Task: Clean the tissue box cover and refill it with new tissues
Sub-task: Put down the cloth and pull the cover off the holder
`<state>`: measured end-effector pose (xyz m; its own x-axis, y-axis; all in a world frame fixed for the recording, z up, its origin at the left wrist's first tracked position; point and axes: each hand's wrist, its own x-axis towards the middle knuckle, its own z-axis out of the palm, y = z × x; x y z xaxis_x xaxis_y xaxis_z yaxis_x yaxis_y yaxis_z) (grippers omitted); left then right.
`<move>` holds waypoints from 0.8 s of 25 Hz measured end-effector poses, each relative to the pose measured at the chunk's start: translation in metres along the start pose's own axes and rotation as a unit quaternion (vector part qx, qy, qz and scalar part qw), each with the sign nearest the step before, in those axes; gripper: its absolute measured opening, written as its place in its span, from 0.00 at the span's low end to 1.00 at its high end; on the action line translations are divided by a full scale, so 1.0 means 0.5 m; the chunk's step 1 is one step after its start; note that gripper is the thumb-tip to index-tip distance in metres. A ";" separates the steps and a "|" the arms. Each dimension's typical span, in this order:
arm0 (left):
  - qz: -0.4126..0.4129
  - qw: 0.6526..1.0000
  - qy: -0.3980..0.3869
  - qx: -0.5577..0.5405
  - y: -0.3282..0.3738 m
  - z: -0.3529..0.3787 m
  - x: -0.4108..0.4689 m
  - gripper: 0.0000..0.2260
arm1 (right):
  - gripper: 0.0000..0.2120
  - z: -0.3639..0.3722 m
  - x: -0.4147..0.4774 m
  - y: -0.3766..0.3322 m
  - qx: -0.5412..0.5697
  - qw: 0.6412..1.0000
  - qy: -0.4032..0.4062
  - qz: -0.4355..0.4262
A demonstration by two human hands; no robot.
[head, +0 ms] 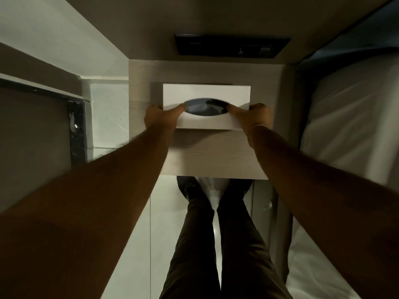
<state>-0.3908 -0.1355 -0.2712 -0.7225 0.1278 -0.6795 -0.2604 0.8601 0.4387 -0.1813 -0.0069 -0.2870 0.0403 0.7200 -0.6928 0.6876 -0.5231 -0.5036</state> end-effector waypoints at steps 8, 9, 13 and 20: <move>-0.019 0.996 -0.014 -0.082 -0.007 0.015 -0.022 0.37 | 0.33 0.029 -0.030 0.010 0.055 0.997 0.051 0.019; -0.018 0.997 -0.012 -0.080 -0.007 0.015 -0.023 0.37 | 0.33 0.032 -0.033 0.012 0.056 0.997 0.056 0.016; -0.034 0.996 0.005 -0.078 -0.012 0.016 -0.019 0.31 | 0.29 0.035 -0.033 0.013 0.081 0.995 0.058 0.014; -0.007 1.000 0.015 -0.017 -0.022 -0.004 -0.022 0.31 | 0.28 0.015 -0.037 -0.001 0.083 0.996 0.032 -0.001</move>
<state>-0.3813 -0.1474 -0.2676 -0.7380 0.1005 -0.6673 -0.2915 0.8444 0.4495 -0.1878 -0.0236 -0.2777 0.0895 0.7456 -0.6604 0.5585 -0.5865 -0.5865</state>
